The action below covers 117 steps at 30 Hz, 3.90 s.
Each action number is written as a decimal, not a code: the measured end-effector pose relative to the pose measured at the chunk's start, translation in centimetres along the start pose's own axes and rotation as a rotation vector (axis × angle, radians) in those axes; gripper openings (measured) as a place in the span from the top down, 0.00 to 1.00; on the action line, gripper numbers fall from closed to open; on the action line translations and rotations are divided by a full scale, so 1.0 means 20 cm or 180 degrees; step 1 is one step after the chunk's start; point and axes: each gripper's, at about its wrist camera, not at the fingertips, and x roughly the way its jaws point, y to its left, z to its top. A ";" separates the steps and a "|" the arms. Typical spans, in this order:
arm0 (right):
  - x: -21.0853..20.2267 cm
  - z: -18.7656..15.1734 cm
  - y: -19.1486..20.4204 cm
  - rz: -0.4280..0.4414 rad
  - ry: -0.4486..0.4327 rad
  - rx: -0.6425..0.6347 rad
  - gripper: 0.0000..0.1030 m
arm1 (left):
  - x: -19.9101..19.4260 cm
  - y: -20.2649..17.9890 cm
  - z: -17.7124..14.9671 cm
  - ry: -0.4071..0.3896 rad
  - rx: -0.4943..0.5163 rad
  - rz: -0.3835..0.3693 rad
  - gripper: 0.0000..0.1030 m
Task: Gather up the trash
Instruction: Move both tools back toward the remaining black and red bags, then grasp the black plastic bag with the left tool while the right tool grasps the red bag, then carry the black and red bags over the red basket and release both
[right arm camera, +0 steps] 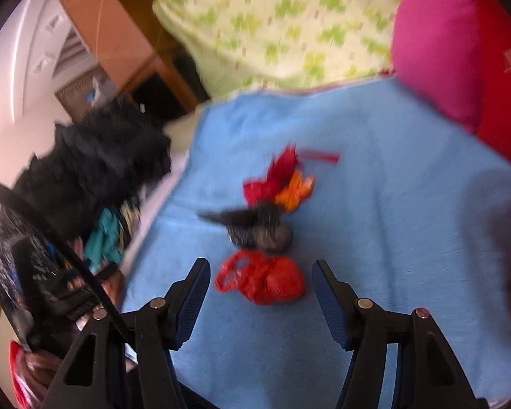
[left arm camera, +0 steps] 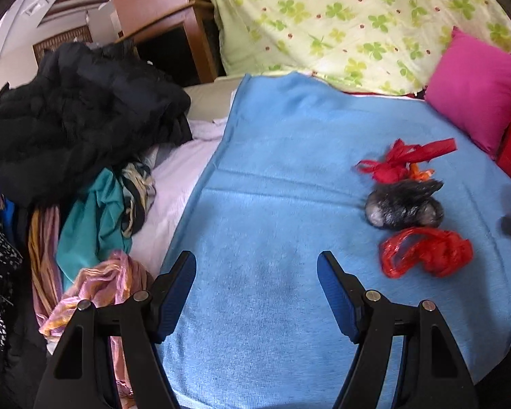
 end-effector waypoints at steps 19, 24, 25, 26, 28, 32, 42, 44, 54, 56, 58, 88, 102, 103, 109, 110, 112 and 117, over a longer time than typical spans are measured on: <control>0.26 -0.18 -0.15 0.0098 0.0437 -0.0332 0.46 | 0.70 -0.56 0.32 0.0672 0.0194 -0.1621 0.28; 0.07 -0.23 -0.26 -0.0065 0.0351 -0.0215 0.46 | 0.90 -0.64 0.32 0.1031 -0.0353 -0.2278 0.22; 0.04 -0.24 -0.27 -0.0114 0.0334 -0.0217 0.46 | 0.91 -0.63 0.31 0.1042 -0.0527 -0.2267 0.25; 0.02 -0.25 -0.27 -0.0158 0.0318 -0.0223 0.46 | 0.91 -0.63 0.30 0.1004 -0.0604 -0.2304 0.44; -0.01 -0.26 -0.28 -0.0197 0.0291 -0.0220 0.46 | 0.87 -0.62 0.30 0.1010 -0.0715 -0.2365 0.48; -0.08 -0.24 -0.27 -0.0169 0.0174 -0.0187 0.46 | 0.74 -0.62 0.28 0.0936 -0.0708 -0.2169 0.56; -0.48 -0.22 -0.09 -0.0129 -0.0410 -0.0384 0.46 | 0.05 -0.49 0.26 0.0268 -0.0569 -0.1802 0.57; -0.57 -0.22 -0.07 -0.0107 -0.0543 -0.0385 0.46 | -0.09 -0.48 0.28 0.0094 -0.0496 -0.1691 0.57; -0.98 -0.25 0.01 -0.0047 -0.1155 -0.0389 0.46 | -0.72 -0.48 0.29 -0.0749 -0.0169 -0.1322 0.56; -1.03 -0.25 0.00 -0.0052 -0.1234 -0.0361 0.46 | -0.81 -0.50 0.30 -0.0857 -0.0115 -0.1314 0.56; -1.07 -0.25 -0.01 -0.0051 -0.1296 -0.0332 0.46 | -0.86 -0.53 0.30 -0.0950 -0.0060 -0.1286 0.56; -1.54 -0.27 -0.45 -0.0218 -0.2034 0.0253 0.45 | -1.24 -1.11 0.30 -0.1403 0.0658 -0.1559 0.56; -1.70 -0.36 -0.84 -0.0605 -0.2266 0.0900 0.43 | -1.27 -1.50 0.27 -0.1346 0.1114 -0.2018 0.56; -1.70 -0.37 -0.88 -0.0619 -0.2253 0.0978 0.43 | -1.25 -1.54 0.26 -0.1301 0.1152 -0.2053 0.56; -1.69 -0.42 -1.09 -0.0752 -0.2221 0.1332 0.43 | -1.18 -1.76 0.26 -0.1117 0.1323 -0.2198 0.55; -1.69 -0.43 -1.13 -0.0759 -0.2217 0.1391 0.43 | -1.16 -1.80 0.26 -0.1083 0.1360 -0.2232 0.55; -1.68 -0.43 -1.20 -0.0767 -0.2197 0.1492 0.43 | -1.13 -1.88 0.25 -0.1031 0.1452 -0.2314 0.53; -1.55 -0.35 -1.40 -0.0576 -0.2078 0.1821 0.37 | -0.96 -2.08 0.20 -0.0700 0.1652 -0.2413 0.47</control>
